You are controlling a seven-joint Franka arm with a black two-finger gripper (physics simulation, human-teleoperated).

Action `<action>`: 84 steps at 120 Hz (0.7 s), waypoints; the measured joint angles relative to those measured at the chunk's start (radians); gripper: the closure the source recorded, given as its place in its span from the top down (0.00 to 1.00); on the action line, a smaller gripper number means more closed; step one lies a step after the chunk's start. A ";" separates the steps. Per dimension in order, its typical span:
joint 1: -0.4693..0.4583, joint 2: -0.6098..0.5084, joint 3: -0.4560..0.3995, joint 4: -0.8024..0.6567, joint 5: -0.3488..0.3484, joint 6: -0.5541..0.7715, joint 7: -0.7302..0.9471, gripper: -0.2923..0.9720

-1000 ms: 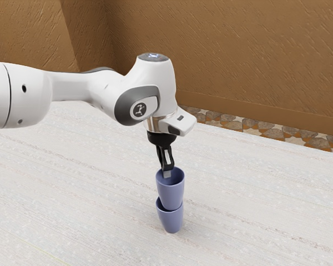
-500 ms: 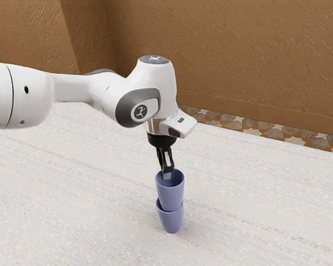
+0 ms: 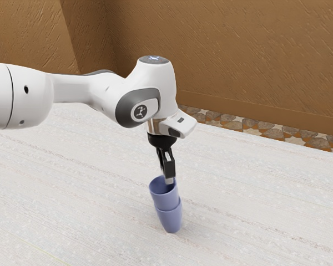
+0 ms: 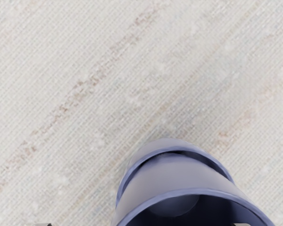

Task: Place the left cup onto the right cup

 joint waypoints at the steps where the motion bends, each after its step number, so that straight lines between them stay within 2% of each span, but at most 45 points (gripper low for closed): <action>1: 0.000 -0.001 0.000 0.000 0.000 0.000 0.000 0.63; 20: 0.000 -0.013 0.000 0.012 -0.002 -0.005 0.002 0.70; 46: -0.001 -0.051 0.002 0.076 -0.011 -0.053 0.001 0.75; 65: -0.002 -0.065 0.052 0.178 -0.031 -0.154 -0.020 0.76; 84: 0.042 -0.078 0.089 0.268 -0.037 -0.278 -0.062 0.76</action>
